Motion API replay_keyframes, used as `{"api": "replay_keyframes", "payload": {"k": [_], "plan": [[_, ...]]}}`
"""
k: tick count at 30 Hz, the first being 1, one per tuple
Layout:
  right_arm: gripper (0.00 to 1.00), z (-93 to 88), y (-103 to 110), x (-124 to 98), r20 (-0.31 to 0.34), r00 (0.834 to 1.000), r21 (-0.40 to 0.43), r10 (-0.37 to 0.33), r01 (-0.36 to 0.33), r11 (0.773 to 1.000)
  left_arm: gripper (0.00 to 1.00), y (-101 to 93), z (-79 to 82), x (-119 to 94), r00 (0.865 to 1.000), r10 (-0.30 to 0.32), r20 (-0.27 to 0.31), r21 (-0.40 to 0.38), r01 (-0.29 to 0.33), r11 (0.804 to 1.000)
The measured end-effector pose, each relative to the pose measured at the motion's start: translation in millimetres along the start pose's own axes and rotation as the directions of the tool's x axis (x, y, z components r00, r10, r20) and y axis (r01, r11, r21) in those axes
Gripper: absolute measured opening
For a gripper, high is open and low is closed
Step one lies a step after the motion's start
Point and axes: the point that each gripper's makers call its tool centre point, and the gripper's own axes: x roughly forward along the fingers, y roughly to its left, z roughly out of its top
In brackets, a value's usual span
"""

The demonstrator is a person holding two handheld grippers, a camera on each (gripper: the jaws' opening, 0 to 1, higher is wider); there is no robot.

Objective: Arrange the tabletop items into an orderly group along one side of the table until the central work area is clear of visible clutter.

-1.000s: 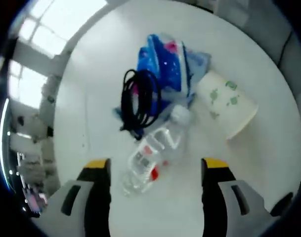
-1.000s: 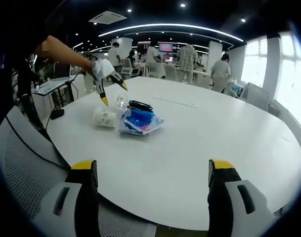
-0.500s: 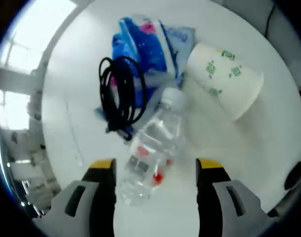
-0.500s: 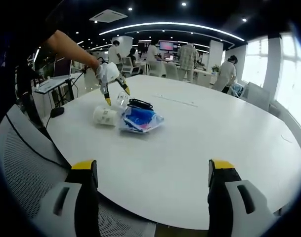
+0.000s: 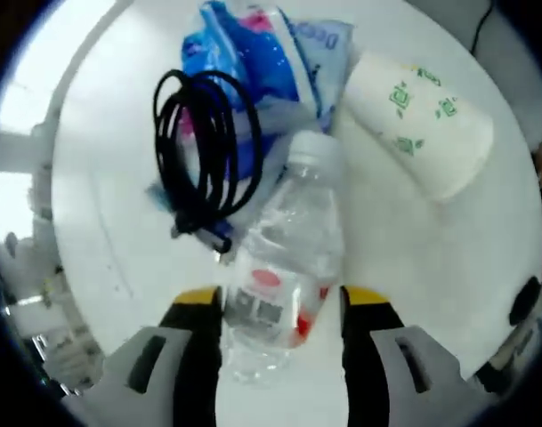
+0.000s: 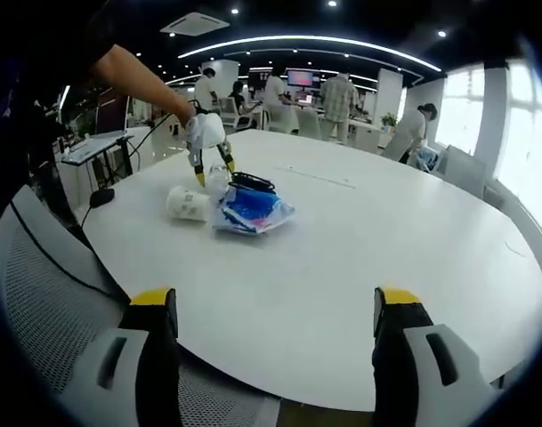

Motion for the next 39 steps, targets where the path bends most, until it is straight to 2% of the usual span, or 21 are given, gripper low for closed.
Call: {"api": "replay_keyframes", "payload": {"k": [1,5,9,10,12,15,19,28,31,33,39], "plan": [[0.91,0.0,-1,0,0.0,1.0,0.001,-0.004,0.004,1.0,0.42,0.5,-1.0,2,1.0,-0.011,-0.006,0.001,0.011,1.0],[0.9,-0.3,-2,0,-0.003,1.0,0.003,-0.011,0.011,1.0,0.41,-6.2,-1.5,6,0.998,-0.07,-0.001,-0.026,0.07,0.997],[0.9,-0.9,-2,0,-0.006,1.0,0.003,-0.013,0.013,1.0,0.41,-7.1,-4.2,7,0.996,-0.09,0.008,-0.085,0.09,0.992],[0.9,-1.4,-2,0,-0.009,1.0,0.0,-0.011,0.011,1.0,0.41,-10.2,-3.7,8,0.994,-0.111,0.021,-0.123,0.113,0.986],[0.89,-2.1,-1,0,-0.014,1.0,-0.003,-0.008,0.008,1.0,0.41,-10.7,-3.6,8,0.992,-0.122,0.028,-0.13,0.125,0.984],[0.89,-2.4,0,0,-0.018,1.0,-0.007,-0.006,0.006,1.0,0.41,-17.3,-1.7,8,0.984,-0.169,0.049,-0.177,0.175,0.969],[0.89,-2.6,-1,0,-0.019,1.0,-0.006,-0.01,0.009,1.0,0.41,-18.9,-1.0,9,0.981,-0.189,0.049,-0.19,0.195,0.962],[0.88,-3.6,-1,0,-0.024,1.0,-0.009,-0.008,0.008,1.0,0.39,-22.0,-0.2,6,0.978,-0.192,0.081,-0.178,0.204,0.963],[0.88,-3.5,-1,0,-0.023,1.0,-0.009,-0.008,0.008,1.0,0.38,-21.9,-1.2,6,0.979,-0.181,0.095,-0.205,0.197,0.959],[0.88,-3.6,0,0,-0.023,1.0,-0.009,-0.002,0.002,1.0,0.38,-22.2,-2.0,6,0.981,-0.172,0.092,-0.228,0.189,0.955],[0.89,-1.4,0,0,-0.01,1.0,-0.005,-0.001,0.001,1.0,0.37,-26.6,-4.8,3,0.982,-0.174,0.076,-0.235,0.187,0.954]]}}
